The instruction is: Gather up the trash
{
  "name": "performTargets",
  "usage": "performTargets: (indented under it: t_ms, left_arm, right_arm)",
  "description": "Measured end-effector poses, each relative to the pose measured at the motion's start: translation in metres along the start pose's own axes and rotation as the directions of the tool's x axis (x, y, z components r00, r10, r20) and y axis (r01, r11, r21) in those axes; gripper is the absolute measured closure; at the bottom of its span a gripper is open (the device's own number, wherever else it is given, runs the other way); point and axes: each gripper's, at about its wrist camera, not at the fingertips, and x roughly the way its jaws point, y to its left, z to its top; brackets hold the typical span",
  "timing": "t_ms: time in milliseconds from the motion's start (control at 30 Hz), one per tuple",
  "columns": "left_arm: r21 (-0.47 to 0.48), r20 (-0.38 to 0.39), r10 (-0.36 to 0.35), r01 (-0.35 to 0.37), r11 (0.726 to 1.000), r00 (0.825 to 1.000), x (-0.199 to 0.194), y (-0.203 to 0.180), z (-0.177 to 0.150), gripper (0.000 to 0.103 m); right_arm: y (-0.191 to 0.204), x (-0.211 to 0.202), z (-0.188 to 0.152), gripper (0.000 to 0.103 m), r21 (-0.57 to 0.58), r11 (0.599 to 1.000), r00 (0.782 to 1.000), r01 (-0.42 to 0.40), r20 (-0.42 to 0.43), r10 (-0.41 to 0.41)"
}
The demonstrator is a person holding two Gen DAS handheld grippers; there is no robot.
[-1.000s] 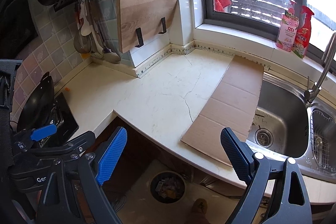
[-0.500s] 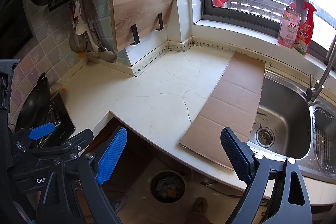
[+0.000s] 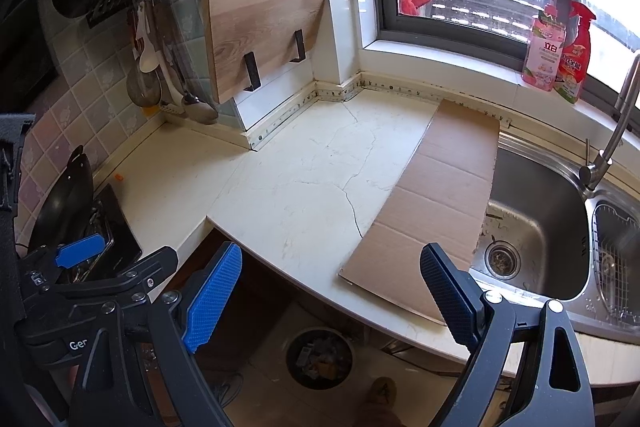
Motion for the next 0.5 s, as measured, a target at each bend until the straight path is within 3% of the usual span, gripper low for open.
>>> performTargets:
  t_ms: [500]
  left_arm:
    - [0.002,0.001,0.001,-0.001,1.0,1.0,-0.0054,0.0004,-0.0054,0.006]
  right_arm:
    - [0.0014,-0.0077,-0.0049,0.011,0.005,1.0,1.0,-0.001,0.003,0.001]
